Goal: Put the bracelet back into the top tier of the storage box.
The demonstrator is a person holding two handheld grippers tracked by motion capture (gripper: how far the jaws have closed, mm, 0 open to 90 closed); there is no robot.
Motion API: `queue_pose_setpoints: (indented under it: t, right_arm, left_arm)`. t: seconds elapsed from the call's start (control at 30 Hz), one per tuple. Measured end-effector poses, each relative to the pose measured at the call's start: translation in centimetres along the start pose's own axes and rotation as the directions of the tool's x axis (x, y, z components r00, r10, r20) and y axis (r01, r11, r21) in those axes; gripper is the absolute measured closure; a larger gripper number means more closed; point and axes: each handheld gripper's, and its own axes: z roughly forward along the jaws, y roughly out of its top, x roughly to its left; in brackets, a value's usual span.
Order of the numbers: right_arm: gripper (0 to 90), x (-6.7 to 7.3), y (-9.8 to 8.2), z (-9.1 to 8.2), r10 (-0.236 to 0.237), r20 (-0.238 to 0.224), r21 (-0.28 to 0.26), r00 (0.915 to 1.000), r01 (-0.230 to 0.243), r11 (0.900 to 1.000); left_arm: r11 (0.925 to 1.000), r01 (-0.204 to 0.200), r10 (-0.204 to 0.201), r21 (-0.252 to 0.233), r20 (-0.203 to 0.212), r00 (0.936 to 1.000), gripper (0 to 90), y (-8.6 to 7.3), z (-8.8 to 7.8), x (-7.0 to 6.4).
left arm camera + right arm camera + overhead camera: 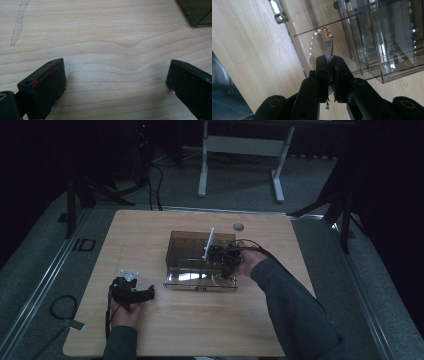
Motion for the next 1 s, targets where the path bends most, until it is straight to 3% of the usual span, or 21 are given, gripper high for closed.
queue_pose_setpoints:
  t: [0.57, 1.0]
  right_arm:
    - [76.4, -0.1, 0.1, 0.2, 0.01, 0.01, 0.004, 0.9999, -0.01, 1.0]
    - [68.2, -0.4, -0.7, -1.2, 0.043, 0.032, -0.05, 0.9985, -0.042, 0.998]
  left_arm:
    - [1.0, 0.0, 0.0, 0.0, 0.0, 1.0, 2.8, 0.0, 0.0, 0.0]
    - [1.0, 0.0, 0.0, 0.0, 0.0, 1.0, 2.8, 0.0, 0.0, 0.0]
